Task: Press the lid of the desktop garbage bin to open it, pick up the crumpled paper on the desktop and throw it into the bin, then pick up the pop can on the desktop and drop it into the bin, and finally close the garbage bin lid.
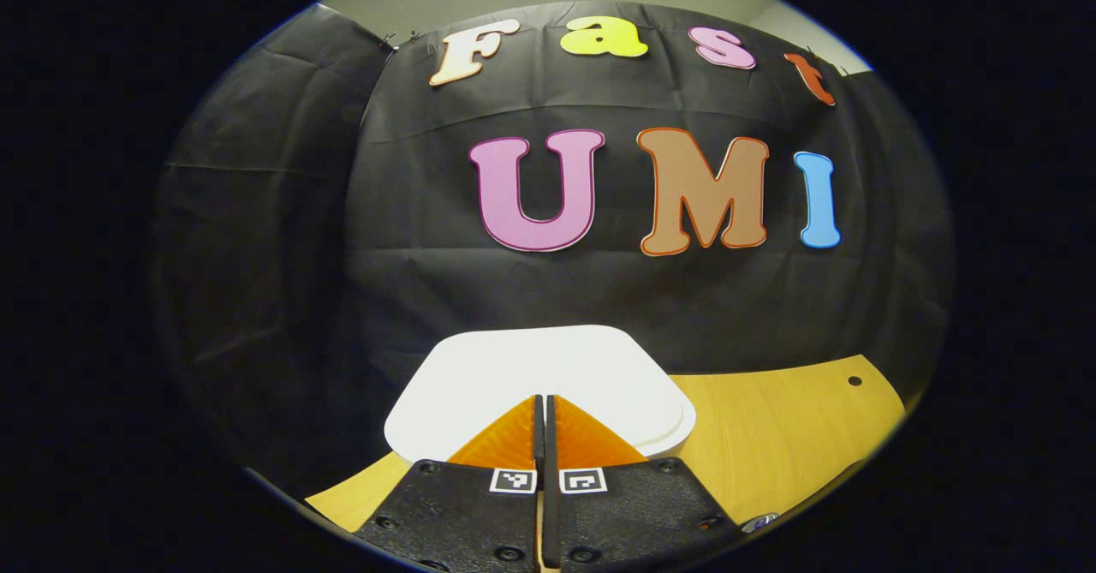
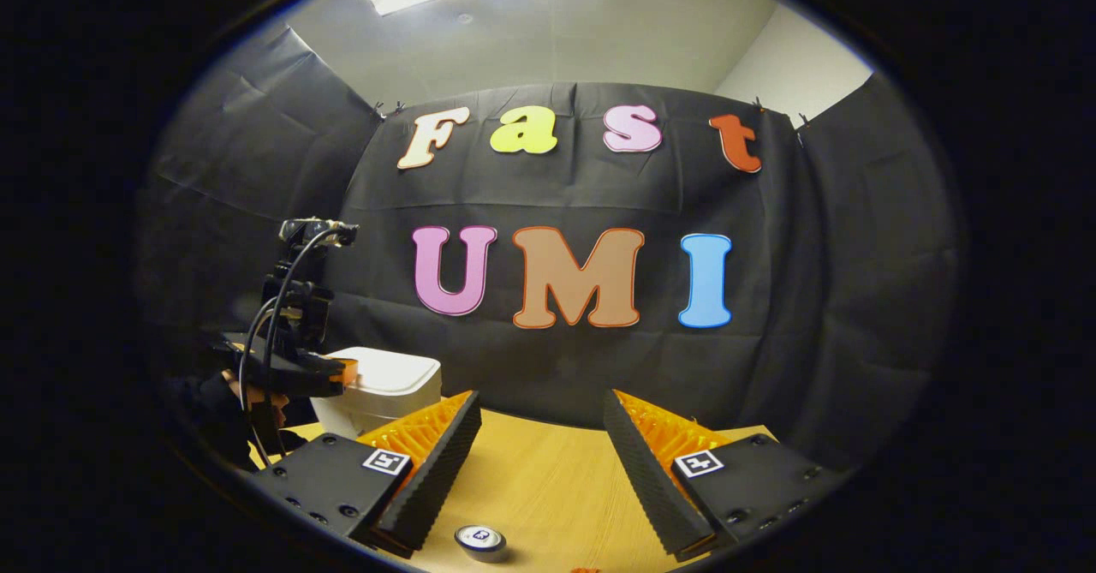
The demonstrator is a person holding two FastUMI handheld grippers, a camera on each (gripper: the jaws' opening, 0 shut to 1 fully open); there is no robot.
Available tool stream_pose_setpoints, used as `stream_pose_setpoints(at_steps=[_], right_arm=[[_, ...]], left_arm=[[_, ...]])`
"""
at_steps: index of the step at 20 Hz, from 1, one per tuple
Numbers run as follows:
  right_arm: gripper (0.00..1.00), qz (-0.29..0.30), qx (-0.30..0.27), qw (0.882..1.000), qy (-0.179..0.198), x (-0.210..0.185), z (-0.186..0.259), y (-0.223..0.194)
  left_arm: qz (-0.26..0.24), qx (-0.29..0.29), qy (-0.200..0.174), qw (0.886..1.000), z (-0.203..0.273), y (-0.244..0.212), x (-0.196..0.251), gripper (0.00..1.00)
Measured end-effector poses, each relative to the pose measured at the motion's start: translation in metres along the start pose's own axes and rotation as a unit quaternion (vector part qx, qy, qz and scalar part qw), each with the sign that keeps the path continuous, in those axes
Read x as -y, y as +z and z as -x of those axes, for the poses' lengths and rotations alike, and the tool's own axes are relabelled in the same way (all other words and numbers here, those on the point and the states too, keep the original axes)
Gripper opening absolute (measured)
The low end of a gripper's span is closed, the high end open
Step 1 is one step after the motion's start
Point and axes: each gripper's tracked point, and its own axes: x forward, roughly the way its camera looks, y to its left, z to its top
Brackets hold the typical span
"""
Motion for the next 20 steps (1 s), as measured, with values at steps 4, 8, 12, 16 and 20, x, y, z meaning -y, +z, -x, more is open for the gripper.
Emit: stream_pose_setpoints(at_steps=[4,8,12,16,20], right_arm=[[0.96,-0.010,-0.009,1.000,-0.010,0.004,-0.003,-0.002],[0.96,-0.010,-0.011,1.000,-0.008,0.001,-0.006,-0.003],[0.96,-0.010,-0.004,1.000,-0.005,0.003,-0.008,0.001],[0.96,-0.015,-0.007,1.000,-0.008,0.010,-0.008,-0.002],[0.96,-0.021,-0.009,1.000,-0.013,0.022,-0.005,-0.003]], left_arm=[[0.014,0.010,0.001,1.000,-0.001,0.000,0.000,0.00],[0.023,-0.015,0.000,1.000,-0.002,-0.007,0.001,0.00],[0.032,0.022,-0.015,0.999,0.002,0.007,0.002,0.00],[0.034,0.022,-0.025,0.999,0.005,0.008,0.010,0.05],[0.036,0.067,-0.058,0.995,0.024,0.030,0.029,0.46]])
